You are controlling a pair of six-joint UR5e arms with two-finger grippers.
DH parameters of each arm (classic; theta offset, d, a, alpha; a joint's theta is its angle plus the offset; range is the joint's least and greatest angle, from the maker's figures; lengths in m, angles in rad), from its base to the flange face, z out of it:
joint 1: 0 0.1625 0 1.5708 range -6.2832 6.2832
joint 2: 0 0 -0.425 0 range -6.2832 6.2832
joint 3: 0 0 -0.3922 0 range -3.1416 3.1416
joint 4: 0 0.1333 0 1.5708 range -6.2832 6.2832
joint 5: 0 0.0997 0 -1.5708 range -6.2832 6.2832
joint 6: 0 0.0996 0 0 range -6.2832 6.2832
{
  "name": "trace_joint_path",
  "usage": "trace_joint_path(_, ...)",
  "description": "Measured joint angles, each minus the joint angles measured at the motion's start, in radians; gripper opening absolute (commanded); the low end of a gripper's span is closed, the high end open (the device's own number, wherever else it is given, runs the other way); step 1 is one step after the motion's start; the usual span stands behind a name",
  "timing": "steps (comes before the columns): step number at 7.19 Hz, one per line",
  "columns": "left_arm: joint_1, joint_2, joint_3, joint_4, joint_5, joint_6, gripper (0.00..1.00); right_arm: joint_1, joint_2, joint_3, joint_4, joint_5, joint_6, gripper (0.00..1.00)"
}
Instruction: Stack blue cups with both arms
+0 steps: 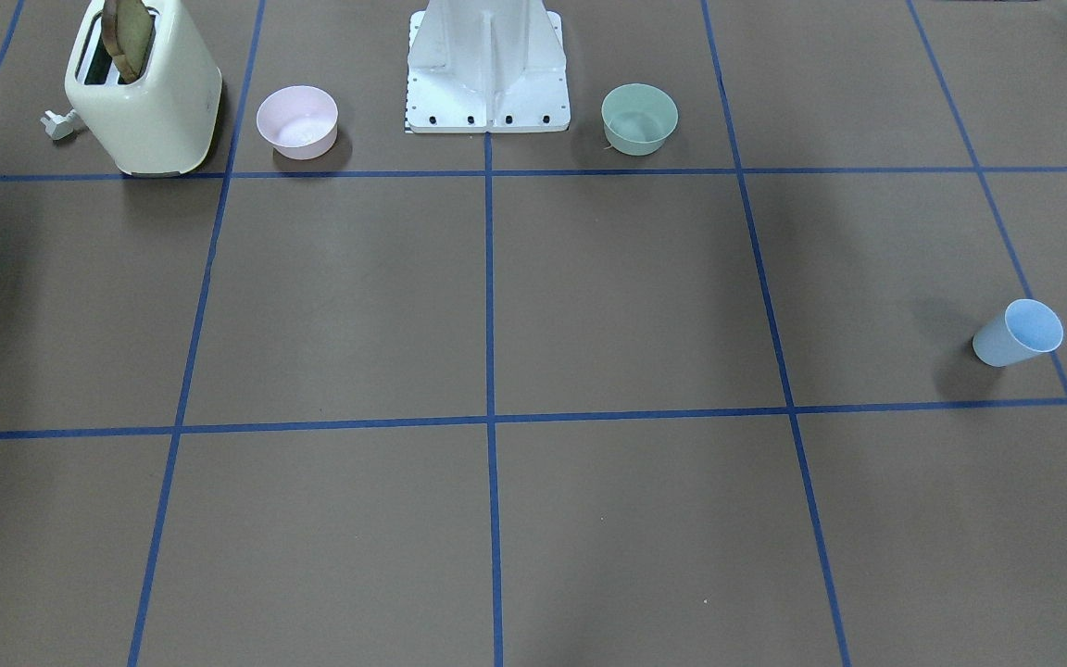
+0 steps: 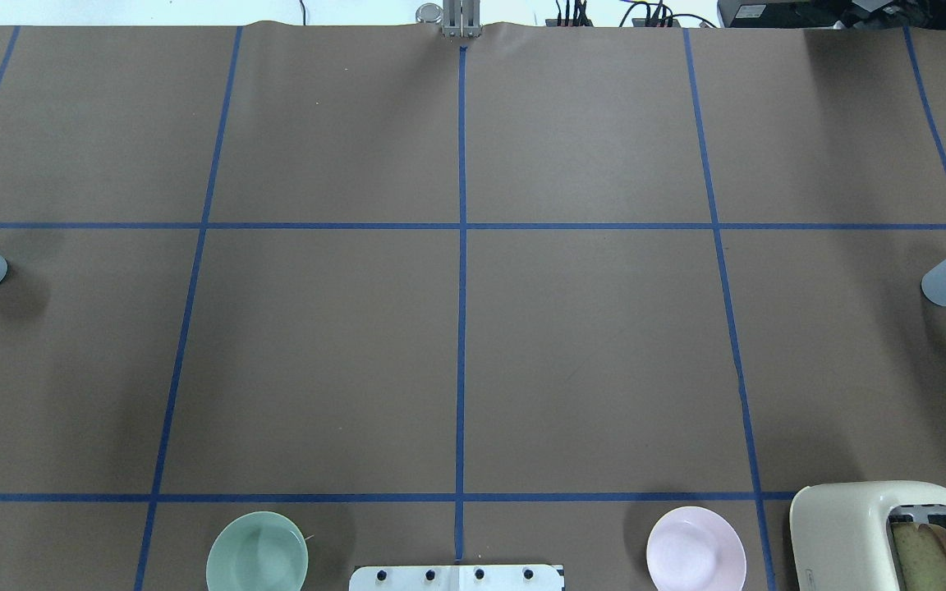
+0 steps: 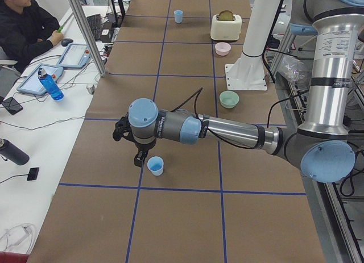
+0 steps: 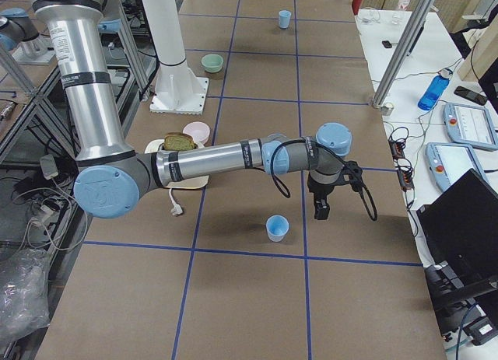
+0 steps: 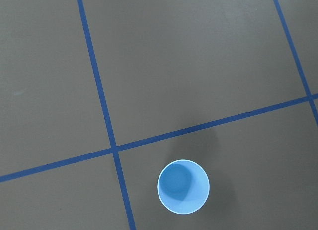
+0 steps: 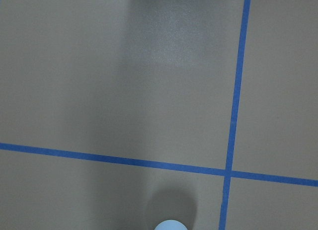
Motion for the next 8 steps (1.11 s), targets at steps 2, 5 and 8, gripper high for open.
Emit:
trace_joint_path(2,0.000,0.000,0.000,0.000,0.000,-0.001,0.98,0.000,0.004,-0.005,0.001,0.003,-0.001,1.00)
trace_joint_path(5,0.007,-0.038,0.071,-0.005,0.007,0.001,0.98,-0.001,-0.047,-0.029,0.019,-0.009,0.001,1.00)
trace_joint_path(8,0.029,-0.134,0.288,-0.124,0.017,-0.018,0.98,-0.016,-0.133,-0.035,0.113,-0.008,0.046,1.00)
